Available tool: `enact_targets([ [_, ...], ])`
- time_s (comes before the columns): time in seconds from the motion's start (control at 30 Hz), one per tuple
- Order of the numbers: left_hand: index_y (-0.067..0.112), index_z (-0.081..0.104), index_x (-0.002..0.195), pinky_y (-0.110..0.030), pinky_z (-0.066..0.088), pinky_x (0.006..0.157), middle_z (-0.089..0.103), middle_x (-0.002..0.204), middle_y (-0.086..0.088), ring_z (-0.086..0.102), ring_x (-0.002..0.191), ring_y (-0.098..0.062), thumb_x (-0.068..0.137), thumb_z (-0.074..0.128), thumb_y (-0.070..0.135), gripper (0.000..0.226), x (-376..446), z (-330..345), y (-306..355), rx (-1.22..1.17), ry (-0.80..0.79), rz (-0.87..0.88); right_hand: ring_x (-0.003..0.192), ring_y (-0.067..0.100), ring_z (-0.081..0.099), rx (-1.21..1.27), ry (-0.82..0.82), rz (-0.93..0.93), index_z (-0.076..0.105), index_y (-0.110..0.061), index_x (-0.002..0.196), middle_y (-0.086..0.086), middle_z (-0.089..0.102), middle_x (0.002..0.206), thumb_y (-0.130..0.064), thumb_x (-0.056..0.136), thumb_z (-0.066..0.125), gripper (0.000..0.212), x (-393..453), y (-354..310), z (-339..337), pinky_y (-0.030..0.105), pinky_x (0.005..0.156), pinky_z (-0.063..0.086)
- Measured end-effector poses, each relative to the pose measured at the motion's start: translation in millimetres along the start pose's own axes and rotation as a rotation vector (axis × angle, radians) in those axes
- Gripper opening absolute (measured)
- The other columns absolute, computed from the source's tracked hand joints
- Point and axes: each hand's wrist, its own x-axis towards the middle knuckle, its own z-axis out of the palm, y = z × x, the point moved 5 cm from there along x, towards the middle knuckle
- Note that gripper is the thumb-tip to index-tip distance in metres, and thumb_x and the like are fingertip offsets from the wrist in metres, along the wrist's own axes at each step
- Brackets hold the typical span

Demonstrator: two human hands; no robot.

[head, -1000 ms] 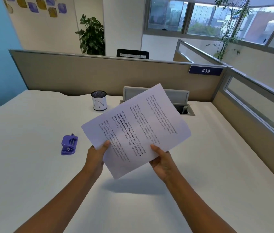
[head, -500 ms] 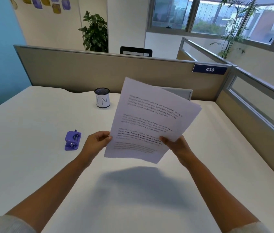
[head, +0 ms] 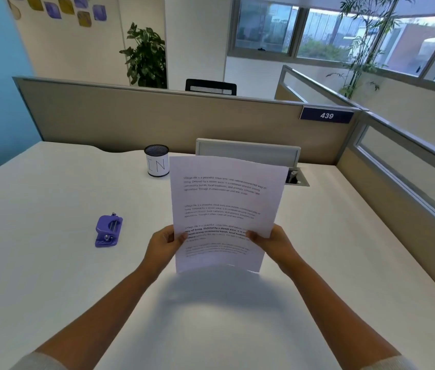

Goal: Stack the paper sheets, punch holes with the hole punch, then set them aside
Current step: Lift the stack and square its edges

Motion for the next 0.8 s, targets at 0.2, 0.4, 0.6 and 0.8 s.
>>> enact_targets([
  [0.2,0.029,0.064,0.091,-0.01,0.051,0.063,0.07,0.077,0.028,0.066,0.075,0.006,0.09,0.052,0.018,0.016,2,2,-6,0.055,0.003,0.002,0.092,0.026,0.062,-0.047,0.062,0.034,0.058,-0.018,0.106,0.005,0.064,0.103,-0.015,0.087,0.061,0.019,7,17,1,0.028,0.074,0.055],
  [0.4,0.023,0.059,0.083,-0.022,0.05,0.064,0.068,0.085,0.001,0.063,0.076,-0.014,0.087,0.059,0.02,0.005,14,-2,-10,0.084,0.132,-0.015,0.087,0.015,0.067,0.036,0.067,0.025,0.059,-0.021,0.105,-0.003,0.068,0.098,-0.016,0.085,0.063,0.021,15,21,-2,0.022,0.067,0.058],
  [0.6,0.023,0.048,0.078,-0.024,0.047,0.063,0.066,0.091,-0.011,0.061,0.08,-0.023,0.083,0.063,0.019,0.017,31,0,-19,0.115,0.187,-0.05,0.087,0.013,0.068,0.019,0.07,0.068,0.058,-0.021,0.109,-0.001,0.068,0.103,-0.018,0.085,0.063,0.025,32,34,-5,0.019,0.061,0.057],
  [0.8,0.023,0.053,0.08,-0.028,0.049,0.065,0.066,0.092,-0.009,0.061,0.082,-0.023,0.085,0.061,0.018,0.011,44,4,-37,0.141,0.155,-0.108,0.086,0.013,0.068,0.016,0.075,0.122,0.058,-0.022,0.108,0.002,0.068,0.105,-0.019,0.084,0.064,0.025,45,53,-8,0.019,0.06,0.056],
])
